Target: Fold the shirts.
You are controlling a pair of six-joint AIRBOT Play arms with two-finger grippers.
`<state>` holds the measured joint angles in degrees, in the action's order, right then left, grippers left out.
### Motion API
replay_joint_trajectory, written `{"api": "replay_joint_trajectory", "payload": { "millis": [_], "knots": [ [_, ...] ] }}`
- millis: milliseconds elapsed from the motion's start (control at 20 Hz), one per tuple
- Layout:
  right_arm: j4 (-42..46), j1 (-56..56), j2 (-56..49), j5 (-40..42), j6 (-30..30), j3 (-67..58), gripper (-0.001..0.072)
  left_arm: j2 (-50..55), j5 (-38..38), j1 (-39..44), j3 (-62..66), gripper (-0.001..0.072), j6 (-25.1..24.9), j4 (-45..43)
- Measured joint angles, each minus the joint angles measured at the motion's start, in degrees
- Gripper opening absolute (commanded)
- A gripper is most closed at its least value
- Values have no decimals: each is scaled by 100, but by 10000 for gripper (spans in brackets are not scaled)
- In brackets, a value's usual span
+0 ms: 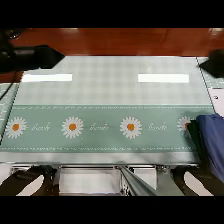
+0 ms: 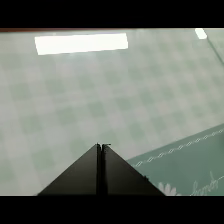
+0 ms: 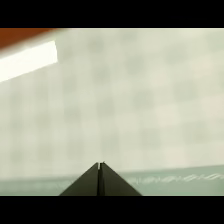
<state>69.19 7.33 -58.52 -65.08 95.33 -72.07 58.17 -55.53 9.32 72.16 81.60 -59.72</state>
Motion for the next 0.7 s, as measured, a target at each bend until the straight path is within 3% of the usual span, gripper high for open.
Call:
{"api": "replay_joint_trajectory", "payload": {
  "millis": [100, 250, 700],
  "knots": [
    [968, -1019, -667, -201, 367, -28, 29, 323, -190, 452, 7, 24, 715, -1176],
    [1755, -1740, -1410, -597, 726, -50, 29, 697, -678, 612, -35, 25, 1270, -2124],
    [2361, -2159, -1843, -896, 1005, -66, 29, 973, -1152, 599, -59, 25, 1633, -2771]
  ]
}}
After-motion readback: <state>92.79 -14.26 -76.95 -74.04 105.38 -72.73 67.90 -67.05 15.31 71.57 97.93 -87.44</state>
